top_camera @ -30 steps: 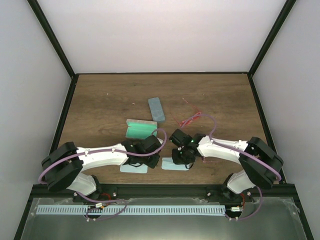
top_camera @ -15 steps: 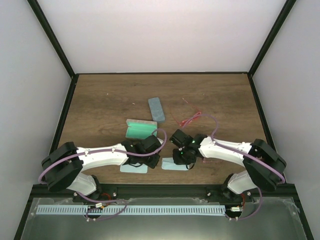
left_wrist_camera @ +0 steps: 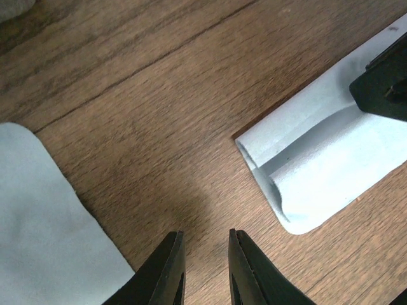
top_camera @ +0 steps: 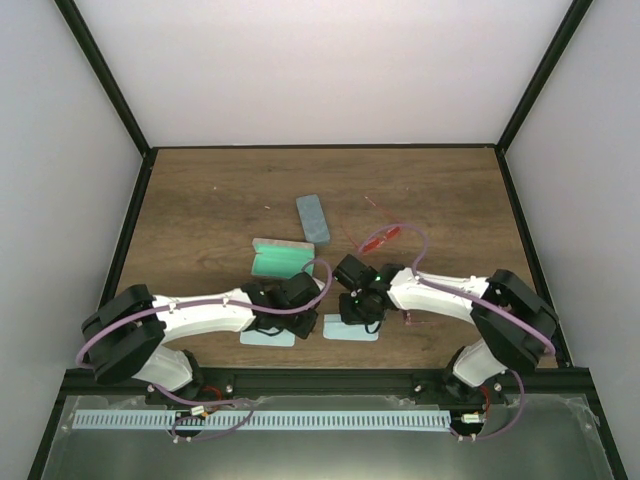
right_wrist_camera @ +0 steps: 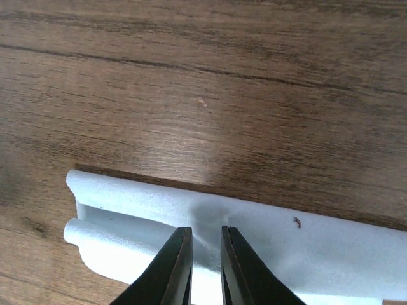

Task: Organize the sunglasses
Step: Adjust the glasses cleaning cloth at the center of the board.

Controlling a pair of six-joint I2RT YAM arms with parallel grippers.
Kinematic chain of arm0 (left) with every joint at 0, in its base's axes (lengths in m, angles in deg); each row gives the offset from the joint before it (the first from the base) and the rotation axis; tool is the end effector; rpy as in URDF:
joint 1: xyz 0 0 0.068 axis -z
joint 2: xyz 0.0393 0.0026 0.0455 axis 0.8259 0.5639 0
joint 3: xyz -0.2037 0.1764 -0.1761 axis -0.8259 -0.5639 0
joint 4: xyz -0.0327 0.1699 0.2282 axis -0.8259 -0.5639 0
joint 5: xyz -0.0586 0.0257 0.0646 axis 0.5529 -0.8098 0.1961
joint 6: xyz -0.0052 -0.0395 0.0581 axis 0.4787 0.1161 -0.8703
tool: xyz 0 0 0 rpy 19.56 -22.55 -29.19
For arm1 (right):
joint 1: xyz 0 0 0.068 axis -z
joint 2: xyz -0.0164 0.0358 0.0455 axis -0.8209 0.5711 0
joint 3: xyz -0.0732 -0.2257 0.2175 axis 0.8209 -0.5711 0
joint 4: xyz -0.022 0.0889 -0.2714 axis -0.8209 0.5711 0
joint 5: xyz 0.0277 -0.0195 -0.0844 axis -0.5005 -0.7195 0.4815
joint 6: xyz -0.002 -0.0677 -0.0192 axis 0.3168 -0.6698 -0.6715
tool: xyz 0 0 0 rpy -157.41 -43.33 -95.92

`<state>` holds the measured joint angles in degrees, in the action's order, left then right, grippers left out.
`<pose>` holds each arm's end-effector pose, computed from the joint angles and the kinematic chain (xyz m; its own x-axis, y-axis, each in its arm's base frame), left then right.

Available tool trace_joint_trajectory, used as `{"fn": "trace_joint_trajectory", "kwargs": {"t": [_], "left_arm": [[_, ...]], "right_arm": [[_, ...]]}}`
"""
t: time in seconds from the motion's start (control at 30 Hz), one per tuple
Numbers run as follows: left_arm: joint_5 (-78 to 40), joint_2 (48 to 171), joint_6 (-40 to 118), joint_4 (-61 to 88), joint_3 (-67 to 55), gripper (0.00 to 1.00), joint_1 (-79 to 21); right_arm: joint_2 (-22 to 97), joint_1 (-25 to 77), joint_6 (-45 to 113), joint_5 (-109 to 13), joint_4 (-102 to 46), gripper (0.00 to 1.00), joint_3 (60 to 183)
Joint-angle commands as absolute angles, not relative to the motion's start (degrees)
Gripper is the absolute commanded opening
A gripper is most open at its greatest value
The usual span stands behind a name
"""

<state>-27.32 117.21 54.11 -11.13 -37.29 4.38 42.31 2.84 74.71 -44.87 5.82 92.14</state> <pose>0.1403 -0.2436 0.1695 -0.7890 0.4771 -0.3872 0.5757 0.7941 -0.1947 0.1668 0.2242 0.1715 -0.9897 -0.0819 -0.1174 -0.1092 0.9623 0.2490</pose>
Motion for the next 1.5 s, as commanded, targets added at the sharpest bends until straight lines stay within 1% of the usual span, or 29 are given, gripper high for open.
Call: {"fn": "trace_joint_trajectory", "kwargs": {"t": [0.0,0.37,0.57,0.77,0.83,0.93,1.0,1.07,1.1,1.17,1.3,1.47], "left_arm": [[-27.4,115.7,54.2,-11.2,-38.4,0.22,4.6],[-27.3,116.3,54.4,-11.9,-38.1,0.22,4.5],[-27.1,116.3,54.3,-12.6,-37.7,0.23,4.5],[-26.8,116.2,54.2,-13.1,-36.6,0.24,4.5],[-27.0,116.4,54.2,-13.1,-36.1,0.25,4.6],[-26.7,116.8,54.2,-12.6,-35.1,0.26,4.6],[-26.6,117.4,54.5,-12.2,-34.3,0.3,4.6],[-26.1,117.9,55.1,-11.7,-33.3,0.38,4.5],[-25.7,118.2,55.4,-11.4,-32.8,0.41,4.5],[-24.8,118.7,56.1,-10.7,-32.1,0.43,4.4],[-22.2,119.7,57.3,-8.6,-32.0,0.44,4.1],[-20.9,122.6,59.8,-6.3,-32.6,0.44,4.0]], "right_arm": [[43.9,2.3,74.1,-44.9,4.2,0.15,93.5],[48.4,3.5,72.3,-43.5,3.9,0.14,95.3],[49.1,6.7,70.2,-43.2,3.5,0.15,97.3],[47.8,7.6,68.6,-41.4,4.6,0.17,101.6],[45.5,7.6,69.1,-40.9,5.1,0.21,102.4],[42.6,7.6,69.8,-40.3,6.5,0.31,102.4],[40.8,7.6,70.7,-39.5,7.9,0.37,101.4],[38.5,7.6,71.7,-39.0,8.6,0.41,99.2],[37.2,7.6,72.5,-38.9,8.9,0.42,97.7],[33.8,7.7,73.8,-38.9,9.0,0.43,94.7],[29.5,8.1,75.7,-39.4,9.2,0.43,89.3],[27.8,8.8,76.3,-39.7,9.2,0.43,85.7]]}}
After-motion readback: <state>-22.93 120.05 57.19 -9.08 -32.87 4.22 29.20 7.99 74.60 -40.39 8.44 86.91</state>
